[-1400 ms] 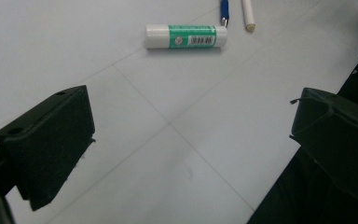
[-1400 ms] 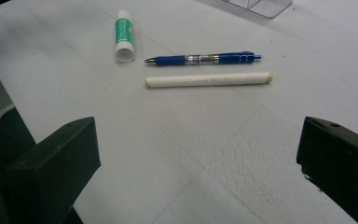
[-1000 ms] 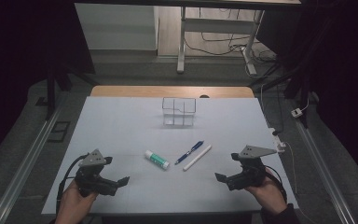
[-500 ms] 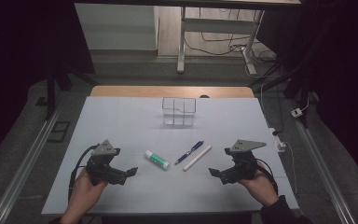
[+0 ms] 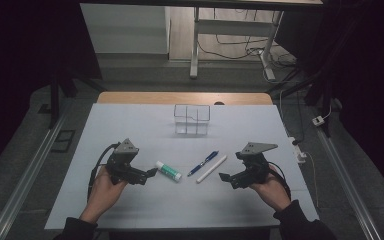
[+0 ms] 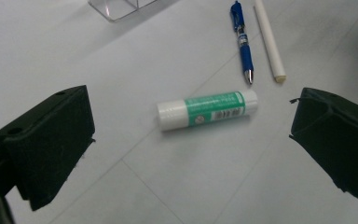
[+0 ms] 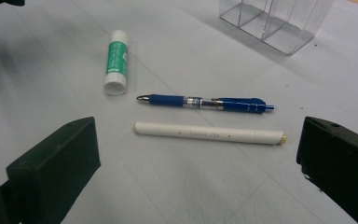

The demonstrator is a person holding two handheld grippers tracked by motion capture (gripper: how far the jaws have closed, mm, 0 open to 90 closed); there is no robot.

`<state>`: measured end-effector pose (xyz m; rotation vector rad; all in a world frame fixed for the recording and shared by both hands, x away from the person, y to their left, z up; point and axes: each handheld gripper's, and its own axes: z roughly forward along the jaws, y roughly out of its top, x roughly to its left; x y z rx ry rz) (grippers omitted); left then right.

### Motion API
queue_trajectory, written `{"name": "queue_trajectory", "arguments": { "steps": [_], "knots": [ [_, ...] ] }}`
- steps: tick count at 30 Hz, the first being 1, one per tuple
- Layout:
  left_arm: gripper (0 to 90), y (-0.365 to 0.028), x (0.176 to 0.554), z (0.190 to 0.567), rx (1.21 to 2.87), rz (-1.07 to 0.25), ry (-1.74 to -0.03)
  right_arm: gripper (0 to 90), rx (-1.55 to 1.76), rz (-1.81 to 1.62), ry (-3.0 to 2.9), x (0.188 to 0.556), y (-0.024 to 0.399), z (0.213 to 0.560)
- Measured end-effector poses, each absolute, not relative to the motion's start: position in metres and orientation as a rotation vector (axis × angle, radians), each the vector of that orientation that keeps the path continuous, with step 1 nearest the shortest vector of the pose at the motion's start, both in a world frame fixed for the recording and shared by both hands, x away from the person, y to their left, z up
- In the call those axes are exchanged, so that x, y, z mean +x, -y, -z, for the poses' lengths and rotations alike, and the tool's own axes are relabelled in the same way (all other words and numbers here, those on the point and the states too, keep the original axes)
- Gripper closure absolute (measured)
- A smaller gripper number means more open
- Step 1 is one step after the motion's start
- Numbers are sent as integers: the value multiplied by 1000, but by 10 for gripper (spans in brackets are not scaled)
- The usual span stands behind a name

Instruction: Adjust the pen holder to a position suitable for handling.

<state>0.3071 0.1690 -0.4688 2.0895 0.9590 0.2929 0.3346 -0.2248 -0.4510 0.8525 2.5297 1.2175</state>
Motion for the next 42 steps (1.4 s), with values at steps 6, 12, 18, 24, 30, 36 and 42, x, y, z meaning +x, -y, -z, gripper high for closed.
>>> {"name": "queue_trajectory", "arguments": {
  "steps": [6,12,18,24,30,36,42],
  "knots": [
    [0,-164,321,467,2080,-292,-958,0,867,-1204,-2542,345,220,453],
    [0,-157,335,464,2074,-311,-967,0,865,-1178,-2532,358,216,456],
    [0,-150,350,464,2092,-284,-926,0,924,-1195,-2523,371,213,455],
    [0,-145,364,469,2085,-284,-919,0,940,-1197,-2524,384,206,457],
    [0,-143,377,471,2087,-284,-888,0,925,-1171,-2521,397,196,458],
    [0,-141,390,474,2086,-271,-876,0,926,-1145,-2503,411,185,460],
    [0,-139,403,476,2072,-298,-908,0,942,-1121,-2491,425,176,466]
  ]
}}
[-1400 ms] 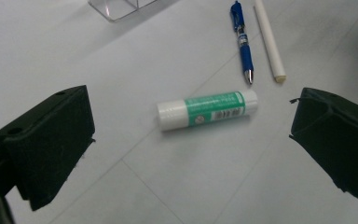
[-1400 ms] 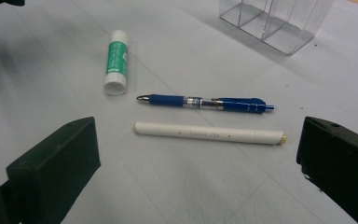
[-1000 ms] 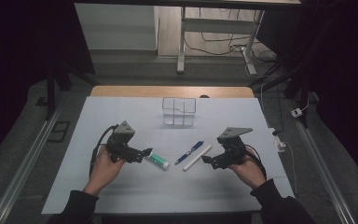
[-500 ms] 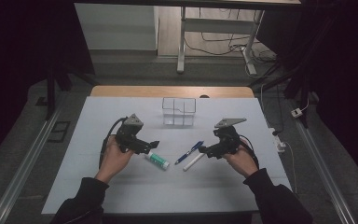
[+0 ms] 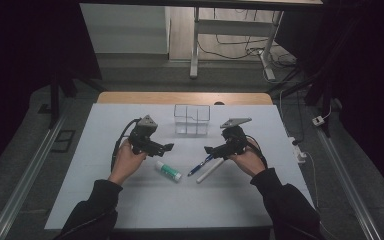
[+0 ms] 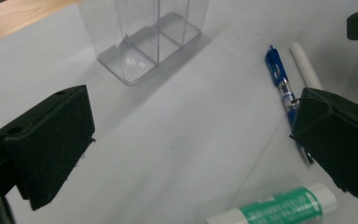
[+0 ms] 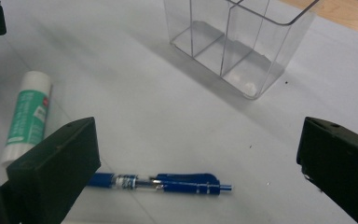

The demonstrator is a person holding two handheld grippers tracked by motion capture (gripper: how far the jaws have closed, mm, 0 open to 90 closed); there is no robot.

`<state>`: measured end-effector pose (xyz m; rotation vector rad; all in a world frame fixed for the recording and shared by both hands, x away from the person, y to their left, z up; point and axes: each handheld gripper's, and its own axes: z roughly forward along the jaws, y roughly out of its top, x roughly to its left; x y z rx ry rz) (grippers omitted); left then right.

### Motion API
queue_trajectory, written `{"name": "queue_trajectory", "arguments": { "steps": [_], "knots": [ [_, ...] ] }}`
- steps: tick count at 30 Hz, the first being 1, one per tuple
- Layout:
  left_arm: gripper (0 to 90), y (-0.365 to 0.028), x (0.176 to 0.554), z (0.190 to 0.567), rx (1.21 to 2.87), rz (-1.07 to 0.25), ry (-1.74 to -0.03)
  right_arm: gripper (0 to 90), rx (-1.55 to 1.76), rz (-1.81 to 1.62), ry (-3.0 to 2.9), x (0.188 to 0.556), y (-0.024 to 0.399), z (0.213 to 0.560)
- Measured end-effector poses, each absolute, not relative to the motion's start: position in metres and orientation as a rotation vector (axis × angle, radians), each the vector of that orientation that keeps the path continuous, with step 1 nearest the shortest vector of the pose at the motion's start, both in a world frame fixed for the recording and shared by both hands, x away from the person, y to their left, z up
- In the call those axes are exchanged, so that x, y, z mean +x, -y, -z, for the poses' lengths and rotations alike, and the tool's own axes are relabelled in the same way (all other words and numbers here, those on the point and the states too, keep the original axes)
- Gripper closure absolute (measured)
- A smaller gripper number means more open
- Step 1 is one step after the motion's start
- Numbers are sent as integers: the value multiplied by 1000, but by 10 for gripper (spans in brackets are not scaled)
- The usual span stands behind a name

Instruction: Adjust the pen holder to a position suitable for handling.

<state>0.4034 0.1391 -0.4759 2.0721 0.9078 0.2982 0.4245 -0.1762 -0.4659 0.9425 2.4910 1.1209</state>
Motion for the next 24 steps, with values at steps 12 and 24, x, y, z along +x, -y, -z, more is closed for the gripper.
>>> {"name": "queue_trajectory", "arguments": {
  "steps": [12,24],
  "knots": [
    [0,-126,428,484,2087,-314,-935,0,971,-1080,-2495,449,171,473],
    [205,-128,446,488,2123,-349,-934,263,1011,-1066,-2468,476,176,476]
  ]
}}
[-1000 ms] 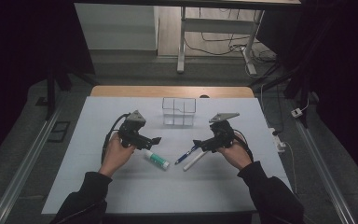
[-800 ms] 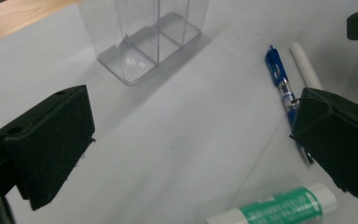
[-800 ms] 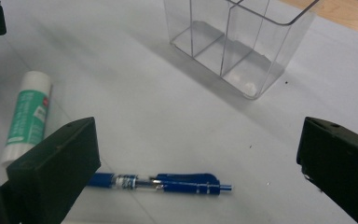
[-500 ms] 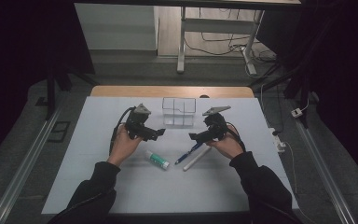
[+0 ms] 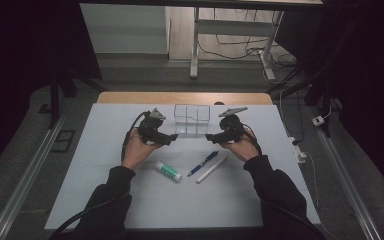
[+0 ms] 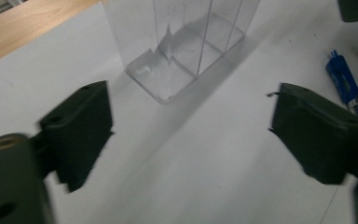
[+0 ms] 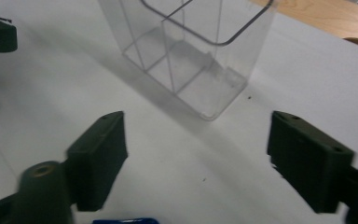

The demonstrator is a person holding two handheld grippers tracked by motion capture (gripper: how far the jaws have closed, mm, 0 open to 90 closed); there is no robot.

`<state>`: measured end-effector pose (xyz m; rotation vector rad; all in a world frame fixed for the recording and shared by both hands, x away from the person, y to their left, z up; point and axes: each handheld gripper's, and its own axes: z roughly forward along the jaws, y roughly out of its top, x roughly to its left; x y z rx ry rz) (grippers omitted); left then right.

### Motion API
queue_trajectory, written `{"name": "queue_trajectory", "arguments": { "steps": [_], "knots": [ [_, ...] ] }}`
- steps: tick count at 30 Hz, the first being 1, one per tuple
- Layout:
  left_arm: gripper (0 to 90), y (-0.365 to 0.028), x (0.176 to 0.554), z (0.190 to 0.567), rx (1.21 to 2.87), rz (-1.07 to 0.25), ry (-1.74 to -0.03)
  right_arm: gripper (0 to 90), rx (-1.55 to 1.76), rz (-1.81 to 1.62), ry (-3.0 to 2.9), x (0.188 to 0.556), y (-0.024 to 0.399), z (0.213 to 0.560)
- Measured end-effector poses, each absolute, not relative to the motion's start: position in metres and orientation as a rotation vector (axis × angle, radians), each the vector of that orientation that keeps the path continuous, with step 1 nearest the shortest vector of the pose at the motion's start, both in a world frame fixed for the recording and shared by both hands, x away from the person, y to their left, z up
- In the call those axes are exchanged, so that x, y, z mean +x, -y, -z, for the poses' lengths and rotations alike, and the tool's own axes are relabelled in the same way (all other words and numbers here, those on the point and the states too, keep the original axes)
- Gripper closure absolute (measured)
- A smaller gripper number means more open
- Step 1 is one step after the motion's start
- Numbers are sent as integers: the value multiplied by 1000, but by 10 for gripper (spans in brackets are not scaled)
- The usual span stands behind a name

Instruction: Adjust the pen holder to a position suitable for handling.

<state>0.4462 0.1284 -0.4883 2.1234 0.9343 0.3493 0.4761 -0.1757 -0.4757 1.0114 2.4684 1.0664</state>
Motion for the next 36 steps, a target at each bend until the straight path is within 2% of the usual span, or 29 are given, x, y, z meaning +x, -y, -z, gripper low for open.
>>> {"name": "queue_trajectory", "arguments": {
  "steps": [5,6,8,9,10,12,13,15,19,36],
  "knots": [
    [434,-135,453,488,2129,-361,-942,462,1028,-1062,-2477,490,178,475],
    [551,-136,454,488,2123,-345,-939,533,1033,-1051,-2476,496,179,476],
    [586,-138,456,489,2131,-344,-939,560,1034,-1041,-2476,499,179,476],
    [679,-138,458,490,2130,-342,-941,613,1035,-1031,-2470,504,178,478],
    [712,-138,458,490,2130,-342,-941,613,1035,-1031,-2470,504,178,478],
    [788,-138,459,491,2134,-344,-942,695,1036,-1016,-2467,512,177,480],
    [788,-138,460,491,2134,-349,-943,695,1036,-1016,-2467,512,177,480],
    [862,-137,461,492,2123,-347,-955,759,1041,-1020,-2466,518,177,480],
    [883,-134,465,494,2113,-354,-978,891,1029,-1015,-2473,527,175,480],
    [882,-118,476,501,2108,-396,-1040,895,1054,-1038,-2443,558,164,489]
  ]
}}
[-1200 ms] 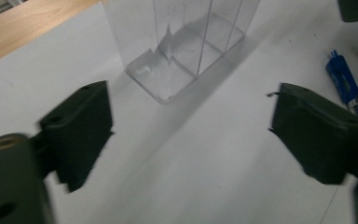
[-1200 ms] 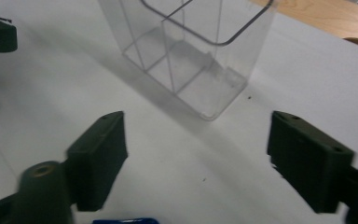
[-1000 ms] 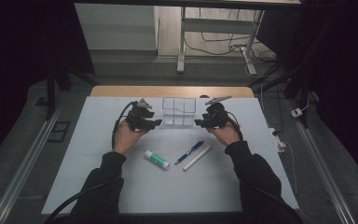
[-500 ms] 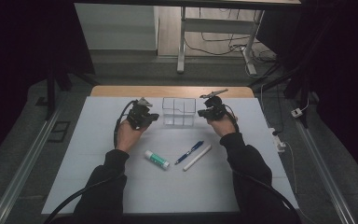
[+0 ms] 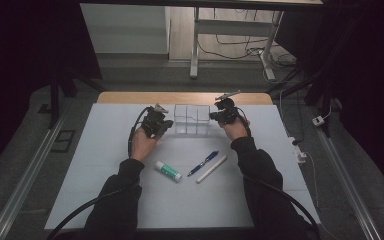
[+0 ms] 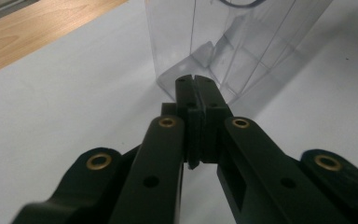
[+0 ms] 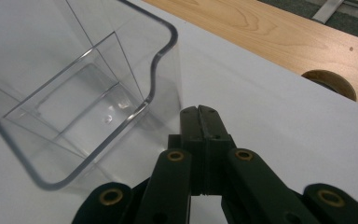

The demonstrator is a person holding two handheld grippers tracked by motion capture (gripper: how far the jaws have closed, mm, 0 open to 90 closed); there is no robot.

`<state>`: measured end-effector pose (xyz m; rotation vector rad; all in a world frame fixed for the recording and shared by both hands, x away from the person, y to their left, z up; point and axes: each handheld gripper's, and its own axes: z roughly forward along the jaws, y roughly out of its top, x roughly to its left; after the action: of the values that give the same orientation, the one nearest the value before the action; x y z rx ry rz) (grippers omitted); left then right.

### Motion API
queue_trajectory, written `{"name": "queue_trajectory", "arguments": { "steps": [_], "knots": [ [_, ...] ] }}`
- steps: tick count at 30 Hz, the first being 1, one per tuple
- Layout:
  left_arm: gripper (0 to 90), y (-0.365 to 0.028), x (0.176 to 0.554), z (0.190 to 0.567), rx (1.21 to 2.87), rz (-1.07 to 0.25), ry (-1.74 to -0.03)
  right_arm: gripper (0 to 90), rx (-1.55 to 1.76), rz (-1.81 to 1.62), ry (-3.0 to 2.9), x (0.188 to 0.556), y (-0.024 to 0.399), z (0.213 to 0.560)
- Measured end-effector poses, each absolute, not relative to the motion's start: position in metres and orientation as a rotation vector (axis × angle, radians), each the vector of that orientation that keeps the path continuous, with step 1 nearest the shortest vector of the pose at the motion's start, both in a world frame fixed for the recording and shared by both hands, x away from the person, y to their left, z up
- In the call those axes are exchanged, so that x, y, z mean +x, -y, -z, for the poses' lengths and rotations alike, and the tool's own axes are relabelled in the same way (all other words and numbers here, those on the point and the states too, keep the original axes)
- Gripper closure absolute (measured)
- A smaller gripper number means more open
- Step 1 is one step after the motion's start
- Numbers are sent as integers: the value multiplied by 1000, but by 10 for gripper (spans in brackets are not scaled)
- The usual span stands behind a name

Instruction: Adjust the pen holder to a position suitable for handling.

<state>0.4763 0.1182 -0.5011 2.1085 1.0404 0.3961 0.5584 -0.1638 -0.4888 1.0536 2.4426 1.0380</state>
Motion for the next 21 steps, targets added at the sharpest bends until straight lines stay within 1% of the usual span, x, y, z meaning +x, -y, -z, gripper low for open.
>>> {"name": "queue_trajectory", "arguments": {
  "steps": [11,21],
  "knots": [
    [883,-116,478,504,2100,-400,-1059,895,1031,-1035,-2450,568,159,489],
    [883,-118,475,504,2122,-414,-1073,895,1031,-1050,-2479,562,154,490]
  ]
}}
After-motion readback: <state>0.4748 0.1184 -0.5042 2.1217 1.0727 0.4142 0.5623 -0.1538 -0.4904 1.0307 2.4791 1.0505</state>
